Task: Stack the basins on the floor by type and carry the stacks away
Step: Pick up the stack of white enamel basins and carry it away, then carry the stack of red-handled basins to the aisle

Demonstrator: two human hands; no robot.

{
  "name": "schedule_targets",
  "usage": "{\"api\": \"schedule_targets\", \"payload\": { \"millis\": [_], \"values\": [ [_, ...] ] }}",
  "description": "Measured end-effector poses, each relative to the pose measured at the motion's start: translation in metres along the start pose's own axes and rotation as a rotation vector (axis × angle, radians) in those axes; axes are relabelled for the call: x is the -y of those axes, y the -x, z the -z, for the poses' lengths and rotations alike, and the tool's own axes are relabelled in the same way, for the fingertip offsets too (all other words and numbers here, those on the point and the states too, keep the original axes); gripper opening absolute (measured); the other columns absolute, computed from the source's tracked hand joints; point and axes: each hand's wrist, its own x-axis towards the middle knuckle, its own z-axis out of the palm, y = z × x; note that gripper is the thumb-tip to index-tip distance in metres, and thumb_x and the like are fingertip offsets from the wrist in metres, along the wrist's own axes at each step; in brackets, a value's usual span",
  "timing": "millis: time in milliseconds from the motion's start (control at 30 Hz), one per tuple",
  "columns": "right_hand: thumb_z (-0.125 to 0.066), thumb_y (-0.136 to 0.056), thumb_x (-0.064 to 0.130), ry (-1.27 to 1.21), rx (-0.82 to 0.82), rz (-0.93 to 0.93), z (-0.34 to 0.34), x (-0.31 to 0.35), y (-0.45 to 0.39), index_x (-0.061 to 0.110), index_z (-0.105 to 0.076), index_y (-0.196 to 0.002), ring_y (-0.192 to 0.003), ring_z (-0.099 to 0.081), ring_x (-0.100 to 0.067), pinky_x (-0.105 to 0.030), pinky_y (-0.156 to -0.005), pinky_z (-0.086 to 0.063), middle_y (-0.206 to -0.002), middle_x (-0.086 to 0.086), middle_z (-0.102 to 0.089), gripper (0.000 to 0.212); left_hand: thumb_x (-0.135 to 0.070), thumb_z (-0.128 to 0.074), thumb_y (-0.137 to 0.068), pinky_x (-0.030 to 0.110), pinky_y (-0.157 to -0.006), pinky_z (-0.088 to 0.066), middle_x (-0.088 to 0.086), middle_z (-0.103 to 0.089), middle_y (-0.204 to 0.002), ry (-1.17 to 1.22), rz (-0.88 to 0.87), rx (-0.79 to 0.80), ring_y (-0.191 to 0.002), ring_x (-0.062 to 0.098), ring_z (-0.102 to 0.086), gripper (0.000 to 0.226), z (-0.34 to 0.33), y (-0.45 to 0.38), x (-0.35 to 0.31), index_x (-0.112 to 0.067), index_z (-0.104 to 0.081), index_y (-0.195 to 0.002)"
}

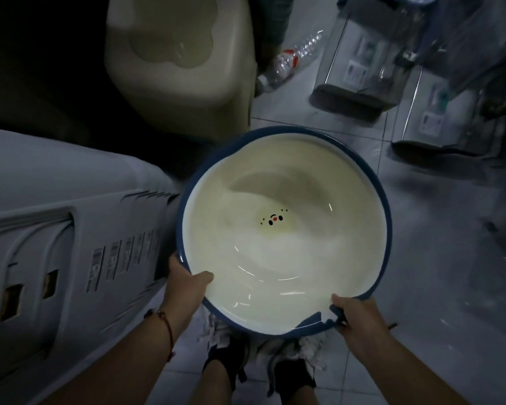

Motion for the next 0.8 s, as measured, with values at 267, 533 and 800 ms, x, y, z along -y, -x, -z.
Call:
{"api": "schedule_targets", "payload": {
  "millis": [267,533,800],
  "values": [
    [-0.065,-0.092,0.023,0.608,-0.031,0.451,0.014,0.061,0.065,0.005,-0.041,-0.140,-0.111,-0.056,-0.029,-0.042,-0.098,-0.048,-0.128,-0.013,-0.056,0.056,-0.036,-0.074,-0.083,0.050,-0.099,-0.047,0.018,-0.028,-0.149,-0.753,-0.357,-0.076,-0.125,0.037,-0.044,0.102,0.020,0.043,-0.049,-0.023,-0.004,-0.156],
    [-0.046,-0.095,0.057,1.376,-0.125,1.120,0.012,0.210,0.291,0.026,-0.010,-0.157,-0.149,-0.011,-0.036,-0.052,-0.119,-0.017,-0.165,-0.008,-0.003,0.079,-0.059,-0.049,-0.092,0.055,-0.115,-0.024,0.014,0.003,-0.165,-1.167,-0.755,-0.223,-0.149,0.039,-0.011,0.088,0.070,0.220,-0.230,-0.030,0.001,-0.158],
    [-0.037,-0.094,0.065,1.278,-0.248,1.636,0.071,0.343,0.660,0.028,-0.016,-0.156,-0.147,-0.015,-0.040,-0.057,-0.116,-0.021,-0.162,-0.008,-0.018,0.076,-0.065,-0.046,-0.091,0.056,-0.118,-0.020,0.014,-0.008,-0.165,-0.946,-0.941,-0.482,-0.149,0.039,-0.013,0.088,0.233,0.487,-0.401,-0.030,-0.003,-0.158]
  ]
}}
